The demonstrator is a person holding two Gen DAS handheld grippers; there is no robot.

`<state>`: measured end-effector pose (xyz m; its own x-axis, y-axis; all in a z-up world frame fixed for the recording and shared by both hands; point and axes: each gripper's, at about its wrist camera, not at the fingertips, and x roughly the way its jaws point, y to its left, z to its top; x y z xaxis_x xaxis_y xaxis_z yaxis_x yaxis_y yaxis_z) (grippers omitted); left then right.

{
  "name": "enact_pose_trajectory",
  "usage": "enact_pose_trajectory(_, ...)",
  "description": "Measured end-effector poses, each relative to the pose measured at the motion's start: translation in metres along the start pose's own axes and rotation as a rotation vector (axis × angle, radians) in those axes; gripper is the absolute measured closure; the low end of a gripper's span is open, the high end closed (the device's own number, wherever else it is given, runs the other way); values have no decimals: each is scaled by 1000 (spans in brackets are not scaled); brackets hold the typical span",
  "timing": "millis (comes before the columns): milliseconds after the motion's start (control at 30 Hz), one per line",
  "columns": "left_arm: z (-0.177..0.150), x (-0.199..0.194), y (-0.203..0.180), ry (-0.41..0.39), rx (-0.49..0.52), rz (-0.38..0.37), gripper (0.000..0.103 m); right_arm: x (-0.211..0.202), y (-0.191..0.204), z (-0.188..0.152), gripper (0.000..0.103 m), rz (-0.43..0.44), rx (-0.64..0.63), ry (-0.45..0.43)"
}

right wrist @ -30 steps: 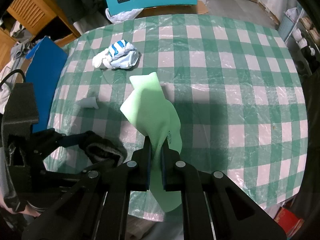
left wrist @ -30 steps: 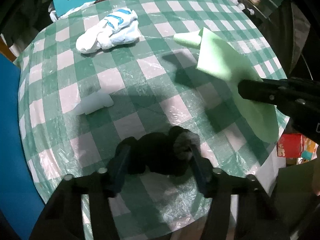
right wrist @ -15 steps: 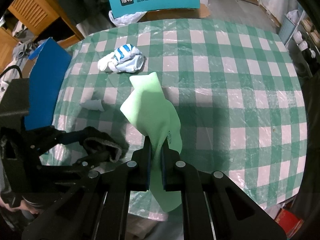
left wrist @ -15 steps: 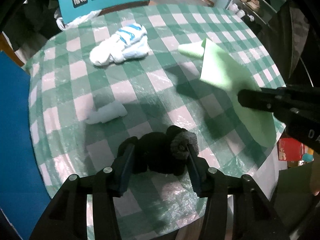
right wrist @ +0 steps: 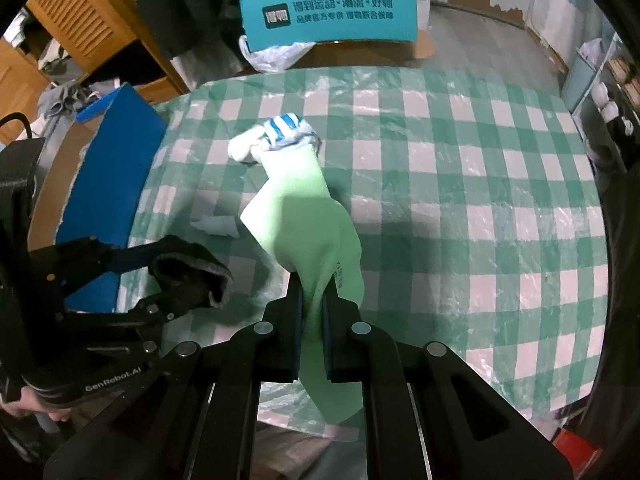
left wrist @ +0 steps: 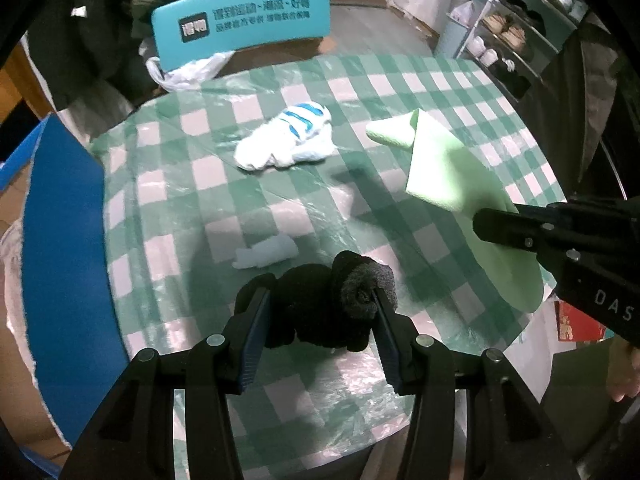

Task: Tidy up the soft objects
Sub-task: 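Carry the green sheet with the right tool while the left tool carries the black glove to the box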

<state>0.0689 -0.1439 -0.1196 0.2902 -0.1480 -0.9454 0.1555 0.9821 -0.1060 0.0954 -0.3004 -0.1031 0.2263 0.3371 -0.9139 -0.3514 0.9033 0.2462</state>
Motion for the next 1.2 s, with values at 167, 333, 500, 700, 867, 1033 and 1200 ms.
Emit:
enact_pose_trajectory(167,0,-11,9,-18,-24,2,52,-5,13,5,95,-2,-24,-17)
enact_pose_trajectory(333,-1,-21,17,-39,-32,18,52,-9,26,11,95,2,-45,-30)
enact_pose_trajectory(500,-2,-32,27,-58,-46,23,52,-16,41,16,95,11,-64,-49)
enact_pose_trajectory(700,-4,-52,40,-98,-53,40,52,-23,58,24,95,18,-87,-72)
enact_pose_trajectory(867,-8,-69,54,-127,-73,40,52,-28,73,29,95,26,-111,-86)
enact_pose_trajectory(1033,-11,-81,67,-147,-94,49,52,-28,88,34,95,29,-140,-89)
enact_pose_trajectory(1200,-13,-91,81,-165,-119,56,52,-28,101,40,95,36,-159,-94)
